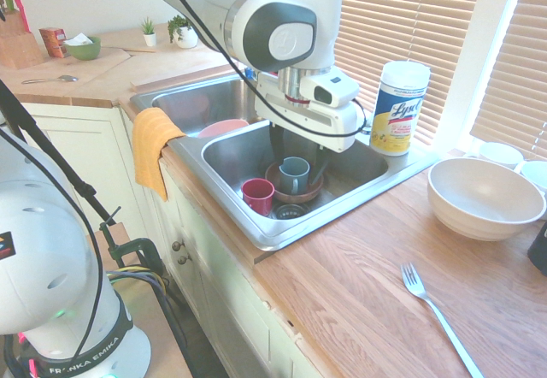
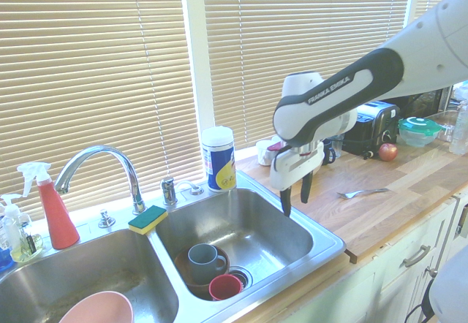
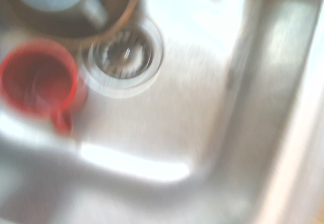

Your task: Put the fork into the sink

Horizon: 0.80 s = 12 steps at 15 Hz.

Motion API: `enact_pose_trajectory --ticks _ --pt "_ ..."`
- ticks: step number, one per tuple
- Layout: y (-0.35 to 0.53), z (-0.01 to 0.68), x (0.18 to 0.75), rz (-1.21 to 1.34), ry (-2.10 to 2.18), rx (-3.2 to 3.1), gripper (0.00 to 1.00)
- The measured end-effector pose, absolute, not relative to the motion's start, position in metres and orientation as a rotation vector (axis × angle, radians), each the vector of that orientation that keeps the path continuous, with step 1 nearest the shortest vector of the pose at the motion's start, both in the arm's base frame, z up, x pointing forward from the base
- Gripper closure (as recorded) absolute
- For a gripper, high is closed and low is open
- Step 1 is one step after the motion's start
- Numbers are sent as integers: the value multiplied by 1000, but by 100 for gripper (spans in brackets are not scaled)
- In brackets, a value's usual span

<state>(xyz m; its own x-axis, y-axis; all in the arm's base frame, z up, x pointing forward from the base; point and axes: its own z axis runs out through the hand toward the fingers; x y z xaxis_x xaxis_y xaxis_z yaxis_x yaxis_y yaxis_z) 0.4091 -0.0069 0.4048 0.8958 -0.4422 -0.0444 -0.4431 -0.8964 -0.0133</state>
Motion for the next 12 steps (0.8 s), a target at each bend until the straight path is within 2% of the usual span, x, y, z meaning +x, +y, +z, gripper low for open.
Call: enact_pose_trajectory --ticks 6,9,12 --pt "-144 437 398 117 161 -3130 0" --pt "-194 421 406 98 -105 -3164 0" --pt "-237 400 409 77 -192 -3180 0"
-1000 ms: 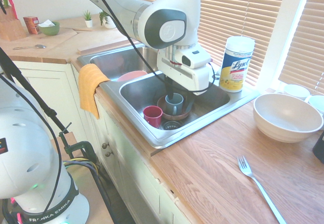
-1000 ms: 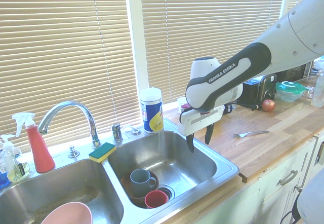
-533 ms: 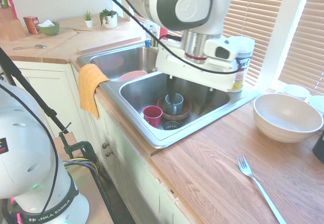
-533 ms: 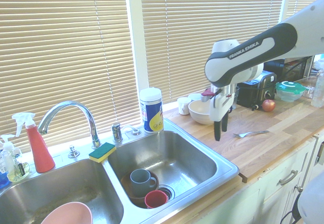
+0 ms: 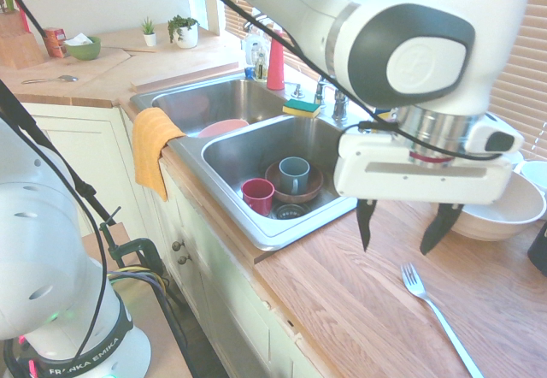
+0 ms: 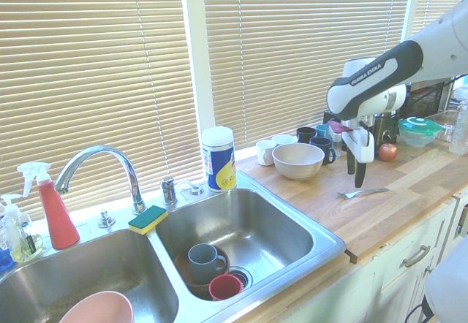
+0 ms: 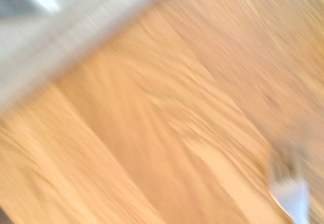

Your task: Put the fork into the sink

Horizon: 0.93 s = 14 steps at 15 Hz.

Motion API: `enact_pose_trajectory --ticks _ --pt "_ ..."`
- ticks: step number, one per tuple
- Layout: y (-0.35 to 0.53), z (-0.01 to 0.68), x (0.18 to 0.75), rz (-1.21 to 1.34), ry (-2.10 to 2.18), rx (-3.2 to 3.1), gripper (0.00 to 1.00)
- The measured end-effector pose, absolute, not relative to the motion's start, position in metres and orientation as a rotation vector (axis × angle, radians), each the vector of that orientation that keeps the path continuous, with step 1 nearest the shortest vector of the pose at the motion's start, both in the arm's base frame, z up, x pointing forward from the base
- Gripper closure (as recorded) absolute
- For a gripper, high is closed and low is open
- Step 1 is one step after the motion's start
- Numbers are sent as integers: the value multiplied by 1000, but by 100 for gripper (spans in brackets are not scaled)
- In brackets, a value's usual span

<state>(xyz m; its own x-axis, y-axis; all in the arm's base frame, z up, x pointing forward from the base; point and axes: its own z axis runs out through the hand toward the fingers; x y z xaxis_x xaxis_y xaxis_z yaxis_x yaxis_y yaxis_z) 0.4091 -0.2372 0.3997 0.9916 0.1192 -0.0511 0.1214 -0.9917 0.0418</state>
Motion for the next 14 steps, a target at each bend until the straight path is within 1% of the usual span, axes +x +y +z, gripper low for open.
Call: enact_pose_trajectory --ticks 3,7,8,14 --pt "-275 374 417 -48 211 3103 0" --pt "-303 345 423 -67 223 3089 0" --pt "-306 343 422 -72 225 3089 100" --pt "-296 324 428 -96 249 3101 100"
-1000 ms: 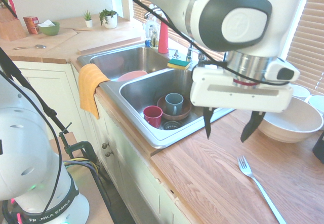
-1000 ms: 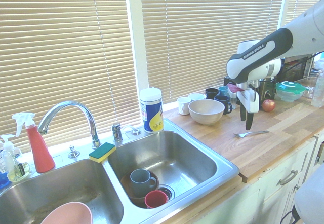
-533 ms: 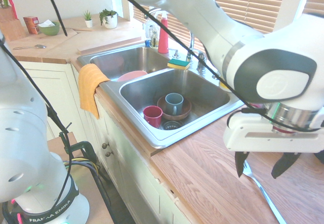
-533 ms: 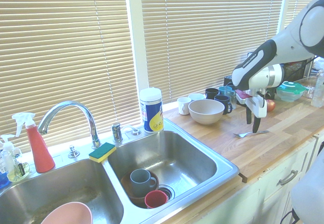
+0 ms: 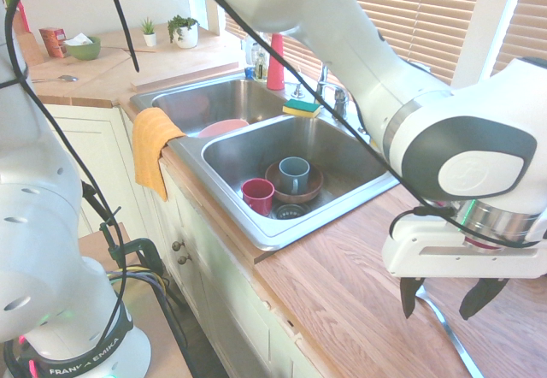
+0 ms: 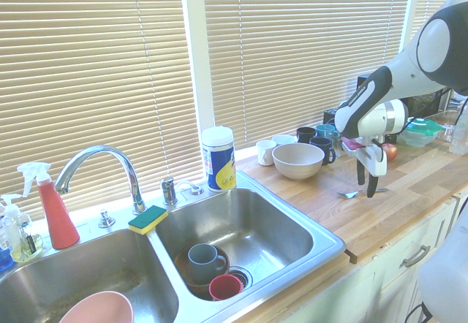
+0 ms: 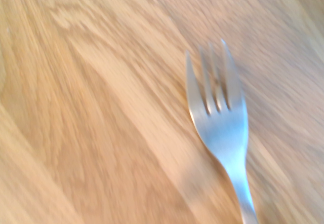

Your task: Put the fork into the sink

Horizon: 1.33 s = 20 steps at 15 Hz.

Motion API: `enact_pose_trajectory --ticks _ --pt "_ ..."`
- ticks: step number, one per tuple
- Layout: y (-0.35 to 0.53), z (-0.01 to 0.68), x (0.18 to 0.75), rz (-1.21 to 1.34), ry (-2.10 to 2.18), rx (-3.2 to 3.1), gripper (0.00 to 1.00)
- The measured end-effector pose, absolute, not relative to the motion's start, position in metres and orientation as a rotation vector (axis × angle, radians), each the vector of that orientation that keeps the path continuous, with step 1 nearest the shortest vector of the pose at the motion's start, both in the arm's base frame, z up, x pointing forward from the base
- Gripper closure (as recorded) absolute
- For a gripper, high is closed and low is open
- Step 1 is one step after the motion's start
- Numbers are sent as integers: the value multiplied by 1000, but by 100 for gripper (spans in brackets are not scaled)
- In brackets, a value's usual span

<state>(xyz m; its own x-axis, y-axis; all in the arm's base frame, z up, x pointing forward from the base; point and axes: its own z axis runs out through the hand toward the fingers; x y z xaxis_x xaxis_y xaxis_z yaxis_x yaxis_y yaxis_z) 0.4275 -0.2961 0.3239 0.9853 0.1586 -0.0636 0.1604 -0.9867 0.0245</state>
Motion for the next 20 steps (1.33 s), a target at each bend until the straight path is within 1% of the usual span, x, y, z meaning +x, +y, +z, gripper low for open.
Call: enact_pose_trajectory --ticks 7,14,20 --pt "-295 319 429 -80 236 3105 100" --pt "-295 318 434 18 143 3134 100" --pt "-296 317 433 23 101 3139 100"
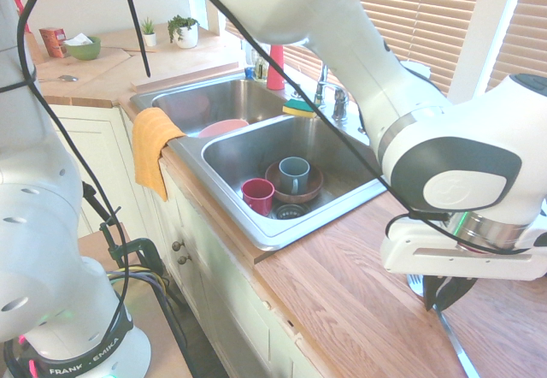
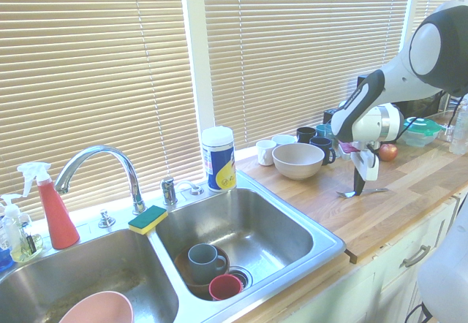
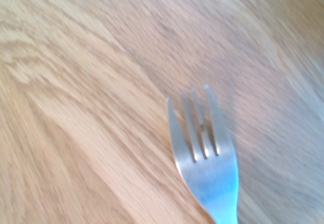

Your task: Put the fork into the sink

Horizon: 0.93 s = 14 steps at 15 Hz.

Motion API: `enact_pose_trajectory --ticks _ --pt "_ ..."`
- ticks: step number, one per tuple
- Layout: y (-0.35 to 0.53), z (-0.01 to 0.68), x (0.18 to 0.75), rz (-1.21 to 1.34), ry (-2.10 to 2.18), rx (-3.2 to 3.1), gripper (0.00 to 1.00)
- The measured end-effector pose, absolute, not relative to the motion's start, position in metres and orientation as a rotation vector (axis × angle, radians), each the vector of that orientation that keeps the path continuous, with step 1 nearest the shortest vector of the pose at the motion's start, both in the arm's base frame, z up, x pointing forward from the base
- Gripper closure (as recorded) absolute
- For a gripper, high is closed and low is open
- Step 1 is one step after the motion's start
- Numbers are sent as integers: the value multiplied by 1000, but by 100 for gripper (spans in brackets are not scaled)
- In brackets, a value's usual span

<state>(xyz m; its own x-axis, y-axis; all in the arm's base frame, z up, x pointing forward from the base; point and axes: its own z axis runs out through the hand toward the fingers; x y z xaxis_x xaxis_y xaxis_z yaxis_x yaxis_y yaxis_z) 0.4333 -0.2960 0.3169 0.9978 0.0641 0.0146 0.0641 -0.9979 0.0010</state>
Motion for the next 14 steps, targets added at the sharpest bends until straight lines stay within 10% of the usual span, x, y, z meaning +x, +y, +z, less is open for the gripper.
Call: enact_pose_trajectory --ticks 8,14 --pt "-298 346 425 -16 -235 3106 100" --pt "-138 395 435 36 -538 3089 100"
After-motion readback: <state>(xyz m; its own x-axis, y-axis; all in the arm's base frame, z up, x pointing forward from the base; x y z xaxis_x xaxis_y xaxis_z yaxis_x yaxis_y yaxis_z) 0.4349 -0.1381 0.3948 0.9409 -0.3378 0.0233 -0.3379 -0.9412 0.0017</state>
